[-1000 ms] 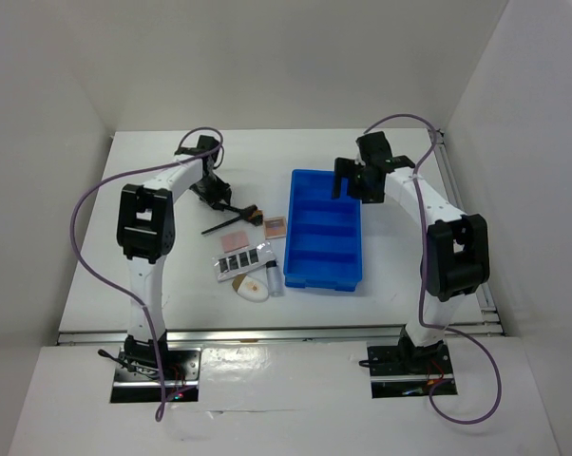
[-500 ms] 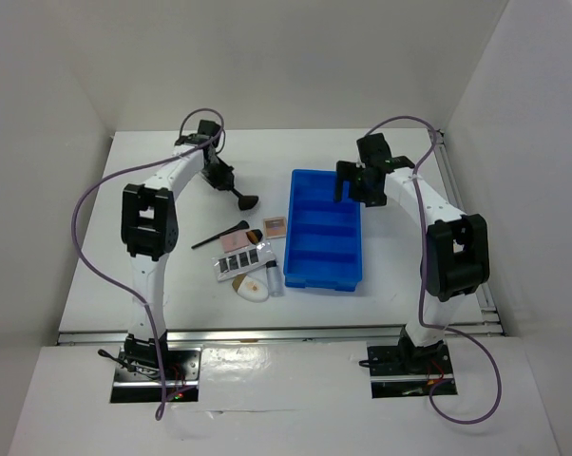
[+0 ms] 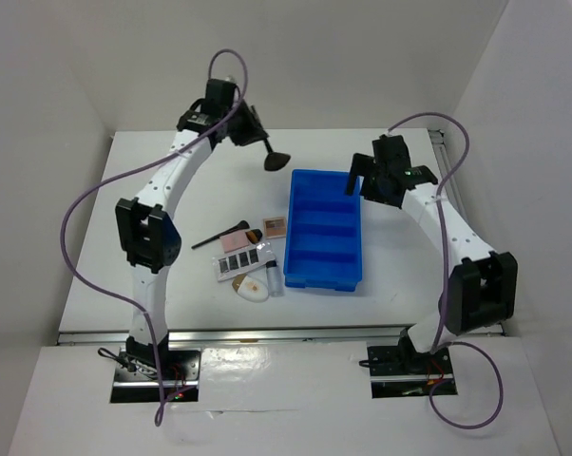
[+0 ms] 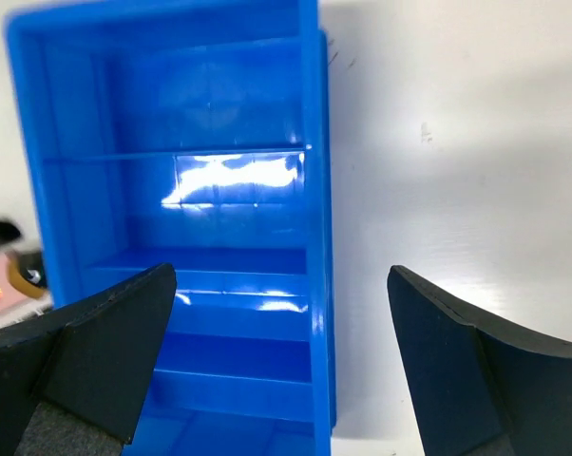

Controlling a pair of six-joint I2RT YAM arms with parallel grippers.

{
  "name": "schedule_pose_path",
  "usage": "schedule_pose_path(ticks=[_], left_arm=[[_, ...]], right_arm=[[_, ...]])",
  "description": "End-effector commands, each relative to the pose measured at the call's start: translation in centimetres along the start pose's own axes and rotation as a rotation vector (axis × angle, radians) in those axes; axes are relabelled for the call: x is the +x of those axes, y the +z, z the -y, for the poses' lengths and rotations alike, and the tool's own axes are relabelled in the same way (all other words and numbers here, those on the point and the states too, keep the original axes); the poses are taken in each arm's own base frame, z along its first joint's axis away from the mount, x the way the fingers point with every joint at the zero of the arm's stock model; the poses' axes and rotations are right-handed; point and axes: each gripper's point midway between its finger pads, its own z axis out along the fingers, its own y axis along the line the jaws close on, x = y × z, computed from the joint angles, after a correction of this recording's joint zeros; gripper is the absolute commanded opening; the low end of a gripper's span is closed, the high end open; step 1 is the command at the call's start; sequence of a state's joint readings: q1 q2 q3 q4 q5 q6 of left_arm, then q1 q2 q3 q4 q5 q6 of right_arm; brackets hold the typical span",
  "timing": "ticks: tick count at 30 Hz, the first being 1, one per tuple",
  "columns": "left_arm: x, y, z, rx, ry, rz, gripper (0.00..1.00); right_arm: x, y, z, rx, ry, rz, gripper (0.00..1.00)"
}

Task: Organize the makeup

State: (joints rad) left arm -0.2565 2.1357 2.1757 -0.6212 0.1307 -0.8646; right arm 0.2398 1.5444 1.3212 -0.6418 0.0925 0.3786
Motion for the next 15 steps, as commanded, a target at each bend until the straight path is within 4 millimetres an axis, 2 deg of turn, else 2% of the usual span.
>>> schedule_pose_path(ticks=[1,2,4,6,7,8,11,12,13,14,15], left_arm=[[3.1,-2.2,9.8,0.233,0.232,-0.001,0.0],[4.1,-0.7,9.6,0.223,0.256,-0.026,0.0],[5.0,-0.6,10.9,0.257,0.282,-0.047,0.0],[5.7,0.2,10.7,0.263,0.241,-0.065,0.0],[7.1,0.1,10.9,0.27,0.185,-0.095,0.0],[6.7,0.3,11.9,0.298,0.16,-0.052,0.0],[8.0,0.7,13.5,0.269,0.045,0.0,0.0],[7.9,0.4,14.6,0.283,0.023,0.029,0.0],[8.2,1.3,14.4,0.242,-0.029,0.056,0.0],[9.1,1.9,15.3,0.241,-0.047,0.06,0.0],[9.5,2.5,15.4,0.232,-0.07,0.065,0.0]], right_arm=[[-2.8,-3.8,0.6,0.031,0.085,0.169,1.0],[-3.1,-4.4,0.7,0.029,0.089,0.195,1.0],[-3.3,-6.4,1.0,0.013,0.111,0.247,1.0],[-3.2,-7.7,1.5,0.02,0.127,0.281,1.0],[-2.7,-7.8,2.2,0.033,0.156,0.285,1.0],[-3.0,-9.1,2.6,0.035,0.177,0.324,1.0],[-2.6,-11.0,3.3,0.034,0.241,0.37,1.0],[-2.9,-11.7,3.4,0.031,0.257,0.393,1.0],[-2.7,-12.0,3.5,0.025,0.268,0.401,1.0],[-3.1,-13.3,3.5,0.005,0.275,0.434,1.0],[-2.9,-13.7,3.6,0.001,0.277,0.443,1.0]])
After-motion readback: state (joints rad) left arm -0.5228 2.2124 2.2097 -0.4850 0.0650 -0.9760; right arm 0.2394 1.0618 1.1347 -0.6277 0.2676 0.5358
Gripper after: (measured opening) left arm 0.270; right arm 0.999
